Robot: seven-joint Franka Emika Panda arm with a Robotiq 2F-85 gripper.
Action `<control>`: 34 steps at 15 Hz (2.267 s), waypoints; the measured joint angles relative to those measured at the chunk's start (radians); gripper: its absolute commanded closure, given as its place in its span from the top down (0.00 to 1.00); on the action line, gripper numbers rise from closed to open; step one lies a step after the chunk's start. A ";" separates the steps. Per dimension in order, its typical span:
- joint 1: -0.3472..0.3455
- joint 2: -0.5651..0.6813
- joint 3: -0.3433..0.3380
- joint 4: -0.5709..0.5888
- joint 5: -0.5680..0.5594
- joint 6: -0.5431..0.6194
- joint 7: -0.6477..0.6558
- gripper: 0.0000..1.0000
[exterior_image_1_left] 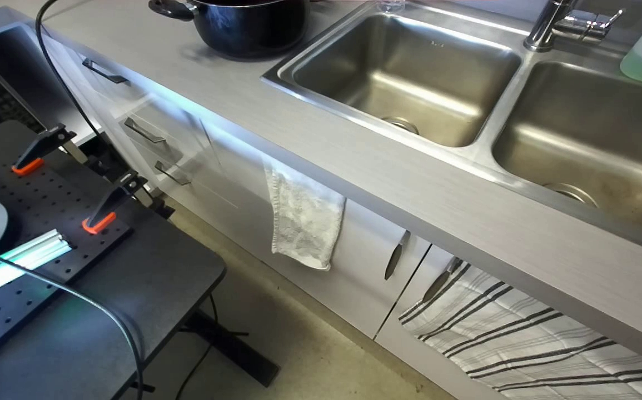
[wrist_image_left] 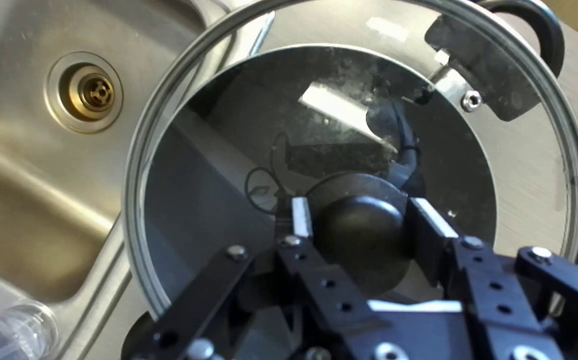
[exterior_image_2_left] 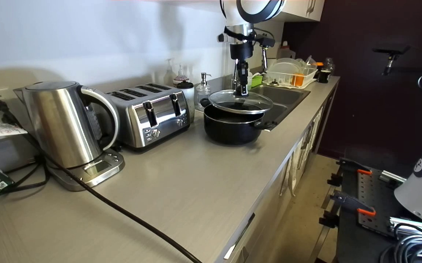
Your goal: Put the glass lid on the black pot.
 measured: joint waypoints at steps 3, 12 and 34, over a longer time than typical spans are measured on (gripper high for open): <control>-0.006 0.053 -0.001 0.045 0.002 -0.010 0.023 0.25; 0.002 0.154 0.008 0.145 0.002 -0.034 0.073 0.25; -0.016 0.188 0.007 0.174 0.004 -0.049 0.085 0.25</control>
